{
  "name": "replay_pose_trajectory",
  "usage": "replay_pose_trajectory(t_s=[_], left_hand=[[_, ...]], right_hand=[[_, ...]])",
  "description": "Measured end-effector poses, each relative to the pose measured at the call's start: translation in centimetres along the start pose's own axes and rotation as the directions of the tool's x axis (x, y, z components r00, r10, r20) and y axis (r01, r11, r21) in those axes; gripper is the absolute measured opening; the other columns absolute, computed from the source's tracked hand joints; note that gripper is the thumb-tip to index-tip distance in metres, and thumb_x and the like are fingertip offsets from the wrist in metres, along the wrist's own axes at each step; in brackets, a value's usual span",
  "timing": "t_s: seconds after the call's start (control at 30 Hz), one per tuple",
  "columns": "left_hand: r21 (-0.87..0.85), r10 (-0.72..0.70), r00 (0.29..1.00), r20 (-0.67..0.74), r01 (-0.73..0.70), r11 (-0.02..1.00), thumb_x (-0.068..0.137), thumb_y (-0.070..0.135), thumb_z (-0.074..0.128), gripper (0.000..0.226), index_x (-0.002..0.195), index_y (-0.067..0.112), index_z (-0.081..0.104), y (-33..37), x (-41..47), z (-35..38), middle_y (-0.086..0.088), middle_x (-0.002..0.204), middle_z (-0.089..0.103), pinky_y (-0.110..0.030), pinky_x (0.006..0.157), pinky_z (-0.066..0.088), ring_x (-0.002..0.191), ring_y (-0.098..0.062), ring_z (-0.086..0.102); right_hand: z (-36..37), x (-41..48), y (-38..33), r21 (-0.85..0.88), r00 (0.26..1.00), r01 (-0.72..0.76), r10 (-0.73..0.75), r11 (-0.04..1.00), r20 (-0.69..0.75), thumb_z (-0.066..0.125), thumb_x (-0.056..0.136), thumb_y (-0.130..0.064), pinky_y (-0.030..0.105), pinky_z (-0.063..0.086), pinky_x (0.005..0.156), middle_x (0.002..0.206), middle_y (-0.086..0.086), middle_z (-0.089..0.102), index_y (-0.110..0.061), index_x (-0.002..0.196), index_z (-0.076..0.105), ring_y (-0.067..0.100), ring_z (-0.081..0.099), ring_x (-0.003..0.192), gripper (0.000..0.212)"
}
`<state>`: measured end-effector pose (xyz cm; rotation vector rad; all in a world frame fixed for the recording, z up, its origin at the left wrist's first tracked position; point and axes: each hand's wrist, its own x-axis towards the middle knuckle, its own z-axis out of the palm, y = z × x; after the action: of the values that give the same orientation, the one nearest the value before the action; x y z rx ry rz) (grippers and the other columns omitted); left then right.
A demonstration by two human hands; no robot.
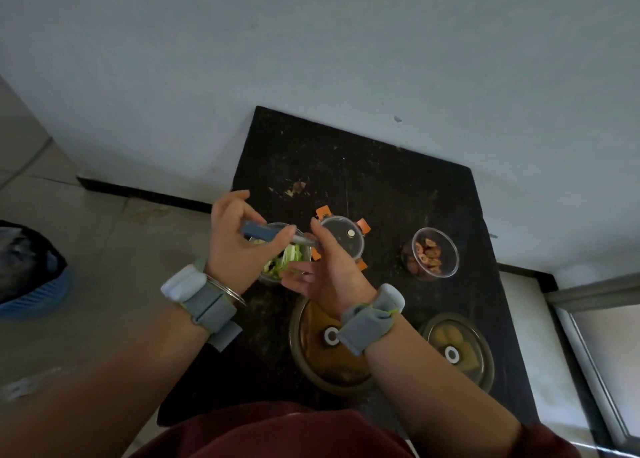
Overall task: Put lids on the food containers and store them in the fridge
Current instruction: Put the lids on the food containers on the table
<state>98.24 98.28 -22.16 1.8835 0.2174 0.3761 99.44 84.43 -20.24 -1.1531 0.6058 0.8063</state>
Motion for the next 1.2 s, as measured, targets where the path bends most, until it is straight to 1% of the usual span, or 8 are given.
replay_pose_trajectory(t_s=[0.1,0.2,0.37,0.43,0.6,0.8,1.03,1.2], left_hand=[[-0.062,-0.02,0.999,0.033,0.022,0.998,0.059,0.056,0.059,0.049,0.068,0.008,0.051,-0.3,-0.8,0.0,-0.007,0.107,0.05,0.002,0.075,0.035,0.094,0.014,0.048],[-0.145,-0.129,0.992,-0.003,0.127,0.981,0.067,0.041,0.059,0.03,0.056,0.019,0.043,-1.1,-1.5,0.0,-0.008,0.102,0.056,-0.019,0.075,0.042,0.089,-0.001,0.053],[-0.063,-0.161,0.986,-0.032,0.158,0.985,0.074,0.003,0.068,0.029,0.062,0.019,0.047,-2.5,-1.7,1.0,-0.004,0.107,0.055,-0.02,0.077,0.041,0.098,-0.017,0.054],[-0.043,-0.184,0.982,-0.051,0.182,0.982,0.073,0.0,0.067,0.027,0.065,0.019,0.049,-3.1,-1.5,1.4,-0.002,0.108,0.057,-0.028,0.082,0.045,0.101,-0.019,0.055],[-0.009,-0.219,0.975,0.032,0.22,0.976,0.071,-0.009,0.062,0.034,0.068,0.023,0.05,-4.5,-1.1,1.7,0.002,0.112,0.059,-0.034,0.09,0.048,0.107,-0.017,0.056],[-0.047,-0.269,0.958,-0.095,0.266,0.963,0.076,-0.014,0.049,0.042,0.068,0.026,0.051,-4.3,-2.5,3.6,0.006,0.12,0.057,-0.028,0.092,0.043,0.114,-0.011,0.052],[-0.012,-0.246,0.964,-0.104,0.246,0.969,0.077,-0.014,0.049,0.024,0.078,0.01,0.054,-6.3,-1.7,4.6,-0.005,0.127,0.059,-0.036,0.096,0.047,0.119,-0.019,0.054],[0.186,-0.034,0.996,-0.084,0.049,0.981,0.069,-0.009,0.051,0.014,0.071,0.004,0.057,-8.3,-0.5,5.2,-0.018,0.119,0.057,-0.009,0.087,0.037,0.111,-0.029,0.054]], right_hand=[[-0.5,0.1,0.3,0.203,0.988,0.063,-0.09,0.977,0.127,0.075,0.074,-0.039,0.044,0.042,0.106,0.124,0.02,0.052,-0.022,0.12,0.055,0.033,0.052,0.114,0.053],[-1.3,0.8,0.5,0.233,0.965,0.205,-0.236,0.951,0.115,0.08,0.07,-0.021,0.04,0.047,0.095,0.134,0.009,0.054,-0.021,0.14,0.042,0.027,0.052,0.121,0.08],[-2.7,2.4,1.5,-0.192,0.91,0.41,-0.388,0.891,0.145,0.073,0.074,-0.02,0.037,0.048,0.101,0.133,0.012,0.056,-0.027,0.137,0.041,0.027,0.056,0.121,0.071],[-3.2,3.0,1.5,-0.278,0.909,0.417,-0.39,0.865,0.151,0.072,0.076,-0.021,0.037,0.047,0.102,0.131,0.012,0.055,-0.028,0.133,0.043,0.027,0.056,0.121,0.064],[-4.7,3.9,0.8,-0.076,0.95,0.239,-0.216,0.968,0.226,0.064,0.087,-0.013,0.032,0.054,0.084,0.124,0.005,0.057,-0.023,0.133,0.047,0.02,0.06,0.109,0.05],[-5.1,5.8,2.1,-0.144,0.949,0.314,-0.306,0.938,0.078,0.065,0.087,-0.013,0.042,0.041,0.108,0.136,0.005,0.052,-0.022,0.128,0.051,0.021,0.051,0.125,0.045],[-6.0,7.4,0.8,-0.747,0.842,0.479,-0.481,0.461,0.243,0.068,0.087,-0.012,-0.005,0.022,0.093,0.14,-0.004,0.03,-0.011,0.143,0.039,0.001,0.026,0.127,0.062],[-5.1,10.1,0.3,-0.841,0.766,0.508,-0.544,0.187,0.342,0.062,0.093,-0.018,0.017,0.017,0.108,0.156,0.009,0.023,-0.008,0.145,0.035,0.017,0.024,0.141,0.06]])
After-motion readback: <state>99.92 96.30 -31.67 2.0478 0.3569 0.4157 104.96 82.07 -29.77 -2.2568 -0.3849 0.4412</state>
